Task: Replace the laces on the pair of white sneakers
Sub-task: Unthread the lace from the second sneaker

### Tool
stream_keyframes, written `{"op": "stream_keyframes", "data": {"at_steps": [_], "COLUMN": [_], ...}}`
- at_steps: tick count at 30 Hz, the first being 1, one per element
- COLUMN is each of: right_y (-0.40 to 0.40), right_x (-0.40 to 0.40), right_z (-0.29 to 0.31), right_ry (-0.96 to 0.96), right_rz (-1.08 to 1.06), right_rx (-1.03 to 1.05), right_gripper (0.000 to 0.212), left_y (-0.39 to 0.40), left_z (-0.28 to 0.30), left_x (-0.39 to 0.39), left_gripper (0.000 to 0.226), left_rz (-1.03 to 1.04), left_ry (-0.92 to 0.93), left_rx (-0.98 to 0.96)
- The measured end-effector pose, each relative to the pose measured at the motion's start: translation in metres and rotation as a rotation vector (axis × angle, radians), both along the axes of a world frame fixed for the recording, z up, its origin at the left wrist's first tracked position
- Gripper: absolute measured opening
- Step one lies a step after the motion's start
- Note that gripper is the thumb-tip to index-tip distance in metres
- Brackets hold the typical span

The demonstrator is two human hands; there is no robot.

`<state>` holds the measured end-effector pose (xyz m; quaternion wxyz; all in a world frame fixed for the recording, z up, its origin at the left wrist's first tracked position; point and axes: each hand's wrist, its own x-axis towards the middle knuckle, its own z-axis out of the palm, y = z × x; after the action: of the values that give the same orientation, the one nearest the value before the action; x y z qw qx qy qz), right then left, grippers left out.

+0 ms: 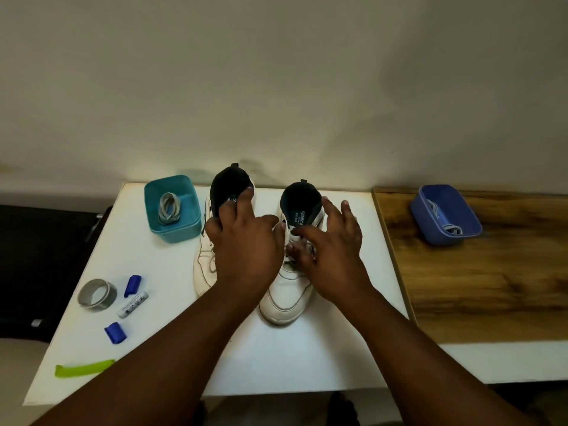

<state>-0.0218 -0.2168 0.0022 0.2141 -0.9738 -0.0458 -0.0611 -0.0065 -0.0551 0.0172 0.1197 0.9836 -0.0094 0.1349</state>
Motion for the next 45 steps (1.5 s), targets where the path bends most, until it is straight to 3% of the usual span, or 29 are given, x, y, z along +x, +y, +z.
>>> {"op": "stream_keyframes", "data": {"at_steps": [3,8,14,18,19,24,27,30,34,35,37,40,43,45], "right_y": [0.005,0.004,0.001,0.005,0.005,0.006,0.007,-0.007,-0.032,-0.033,-0.027,-0.004,0.007,-0.002], "right_x": [0.000,-0.003,-0.006,-0.008,-0.007,-0.004,-0.002,0.000,0.007,0.008,0.004,0.001,0.001,0.001], "right_z": [0.000,0.000,-0.004,-0.003,-0.002,0.000,0.000,0.000,0.000,-0.001,0.001,0.003,-0.005,-0.004], "right_ry": [-0.002,-0.054,-0.075,0.028,0.053,-0.072,-0.036,-0.175,-0.113,-0.111,-0.198,-0.154,-0.072,-0.173], "right_rz": [-0.003,0.048,-0.031,-0.273,-0.291,-0.012,-0.015,-0.155,-0.610,-0.599,-0.371,-0.014,-0.001,-0.089], "right_rx": [0.017,0.057,0.172,0.512,0.518,0.003,0.003,0.008,0.372,0.381,0.289,0.034,-0.057,0.035], "right_gripper": [0.011,0.008,0.005,0.008,0.009,0.030,0.015,0.013,0.017,0.015,0.014,0.031,0.023,0.017], "left_y": [0.003,0.000,0.000,0.005,0.005,0.006,0.008,0.007,0.006,0.006,0.006,0.007,0.008,0.010], "left_z": [-0.005,-0.010,-0.012,-0.014,-0.014,-0.013,-0.012,-0.009,-0.008,-0.009,-0.009,-0.009,-0.011,-0.011], "left_x": [0.008,0.012,0.019,0.022,0.022,0.023,0.023,0.023,0.023,0.022,0.022,0.022,0.022,0.023], "left_gripper": [0.036,0.055,0.035,0.029,0.028,0.030,0.030,0.030,0.030,0.030,0.030,0.031,0.031,0.031], "left_rz": [0.013,0.039,-0.006,-0.019,-0.031,-0.067,-0.077,-0.065,-0.047,-0.050,-0.056,-0.057,-0.063,-0.062], "left_ry": [-0.060,0.023,0.044,0.070,0.077,0.130,0.146,0.151,0.167,0.164,0.158,0.160,0.162,0.163], "left_rx": [-0.063,-0.081,-0.098,-0.238,-0.250,-0.286,-0.291,-0.285,-0.292,-0.291,-0.299,-0.294,-0.287,-0.292]}}
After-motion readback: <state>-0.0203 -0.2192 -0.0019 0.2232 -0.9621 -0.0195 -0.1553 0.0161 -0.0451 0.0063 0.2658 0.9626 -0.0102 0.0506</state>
